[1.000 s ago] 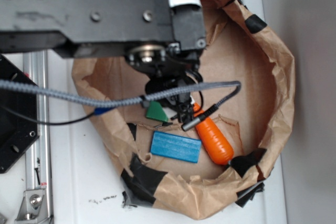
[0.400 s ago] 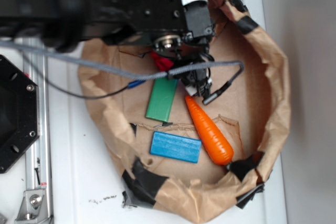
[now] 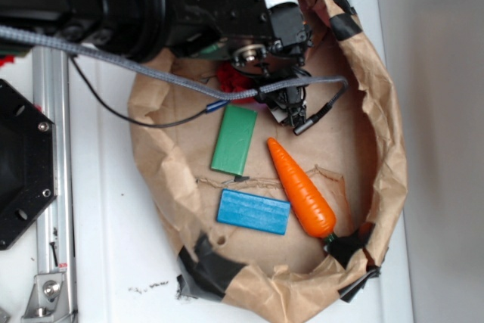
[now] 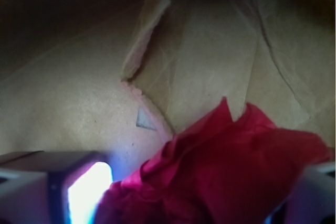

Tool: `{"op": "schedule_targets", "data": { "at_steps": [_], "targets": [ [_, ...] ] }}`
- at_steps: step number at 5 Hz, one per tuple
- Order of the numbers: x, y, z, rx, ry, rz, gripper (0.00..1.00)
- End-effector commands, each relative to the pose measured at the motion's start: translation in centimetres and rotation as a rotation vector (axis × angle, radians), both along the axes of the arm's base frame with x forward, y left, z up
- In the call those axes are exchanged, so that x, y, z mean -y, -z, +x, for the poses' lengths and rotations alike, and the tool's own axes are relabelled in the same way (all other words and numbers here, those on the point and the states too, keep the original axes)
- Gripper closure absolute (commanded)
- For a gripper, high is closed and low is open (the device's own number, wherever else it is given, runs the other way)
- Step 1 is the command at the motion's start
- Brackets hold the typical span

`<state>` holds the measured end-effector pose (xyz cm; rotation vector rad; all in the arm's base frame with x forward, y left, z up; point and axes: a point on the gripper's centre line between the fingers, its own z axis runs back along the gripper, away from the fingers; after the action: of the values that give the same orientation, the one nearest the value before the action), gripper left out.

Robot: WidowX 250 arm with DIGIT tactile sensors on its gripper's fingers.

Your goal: Grab the red paper.

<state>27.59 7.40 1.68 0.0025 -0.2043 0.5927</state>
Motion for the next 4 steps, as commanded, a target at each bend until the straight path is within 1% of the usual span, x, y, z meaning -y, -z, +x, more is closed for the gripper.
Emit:
{"op": "schedule_targets", "data": {
  "at_steps": [1,2,3,4],
  "targets": [
    [2.9,-8.0,0.7,0.026,0.157,-0.03,1.0],
    [3.6,-12.8,1.3,0.121,0.21,-0.071,1.0],
    [4.0,-14.5,1.3,0.162,0.239,-0.084,1.0],
    [4.8,-15.3,1.4,0.155,0.362,-0.032,1.0]
  ]
}}
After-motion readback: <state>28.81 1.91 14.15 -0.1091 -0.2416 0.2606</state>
